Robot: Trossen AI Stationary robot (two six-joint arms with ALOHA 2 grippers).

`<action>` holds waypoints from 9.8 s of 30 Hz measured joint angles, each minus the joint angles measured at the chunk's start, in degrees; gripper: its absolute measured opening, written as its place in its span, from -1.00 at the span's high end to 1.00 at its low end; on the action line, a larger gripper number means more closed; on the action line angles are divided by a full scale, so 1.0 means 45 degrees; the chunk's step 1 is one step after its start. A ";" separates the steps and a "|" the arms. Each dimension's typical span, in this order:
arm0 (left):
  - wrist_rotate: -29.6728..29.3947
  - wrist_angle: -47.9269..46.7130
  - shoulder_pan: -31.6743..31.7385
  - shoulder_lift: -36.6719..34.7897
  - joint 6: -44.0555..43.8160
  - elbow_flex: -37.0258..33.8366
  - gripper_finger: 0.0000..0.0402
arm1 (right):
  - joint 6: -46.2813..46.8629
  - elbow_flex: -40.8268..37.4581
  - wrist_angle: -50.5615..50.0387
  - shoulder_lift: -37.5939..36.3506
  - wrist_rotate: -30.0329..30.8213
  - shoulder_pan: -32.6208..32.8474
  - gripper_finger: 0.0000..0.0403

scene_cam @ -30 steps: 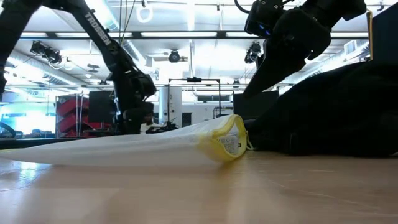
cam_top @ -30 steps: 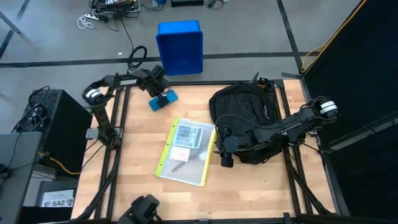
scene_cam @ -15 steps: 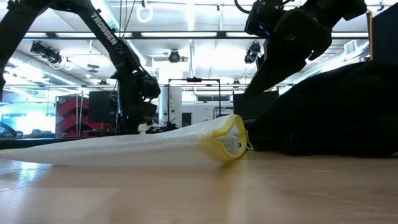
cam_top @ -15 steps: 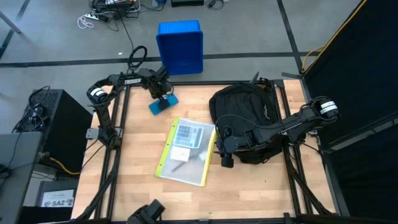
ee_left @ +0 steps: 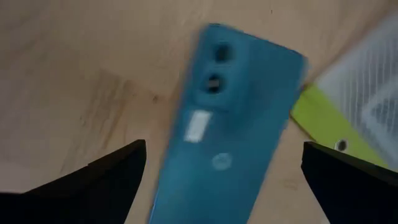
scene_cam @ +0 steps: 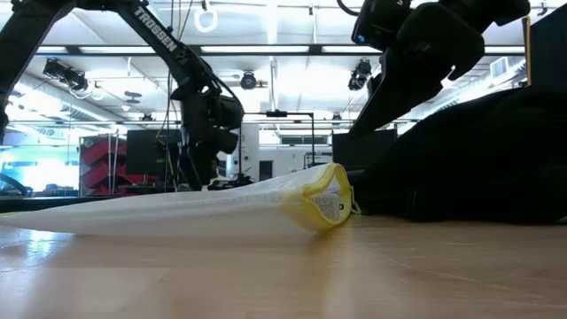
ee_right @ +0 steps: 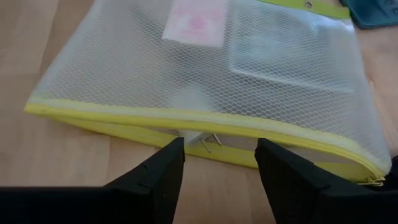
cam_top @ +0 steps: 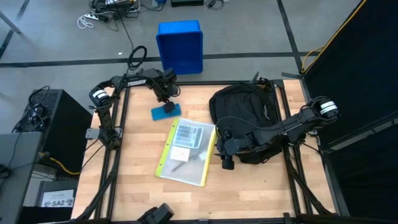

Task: Unpack backpack
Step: Put the blue cellphone into the white zip bag

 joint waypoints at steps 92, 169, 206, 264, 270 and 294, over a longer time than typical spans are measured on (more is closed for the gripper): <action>-0.1926 -0.0033 0.0111 0.0374 0.2140 -0.0326 -0.68 | -0.0022 -0.0005 0.0051 0.0121 0.0018 0.0299 0.18; -0.3004 -0.0172 -0.2235 0.0445 0.0373 -0.1871 -0.99 | -0.0371 -0.0005 0.0472 0.0782 0.0335 0.0027 0.23; -0.2885 0.1505 -0.2123 0.0175 -0.0520 -0.2870 -0.49 | -0.0351 -0.0005 0.0467 0.0777 0.0233 0.0041 0.25; -0.3582 -0.0959 -0.2828 -0.3900 -0.2009 -0.2416 0.64 | -0.0438 -0.0005 0.0861 0.0772 0.0238 0.0056 0.25; -0.2149 -0.0909 -0.2842 -0.3900 -0.2345 -0.2421 0.59 | -0.0438 -0.0005 0.0861 0.0772 0.0238 0.0056 0.22; -0.1292 0.2940 -0.3558 -0.3886 -0.4279 -0.5000 -0.91 | -0.0457 -0.0005 0.0866 0.0772 -0.0049 0.0051 0.20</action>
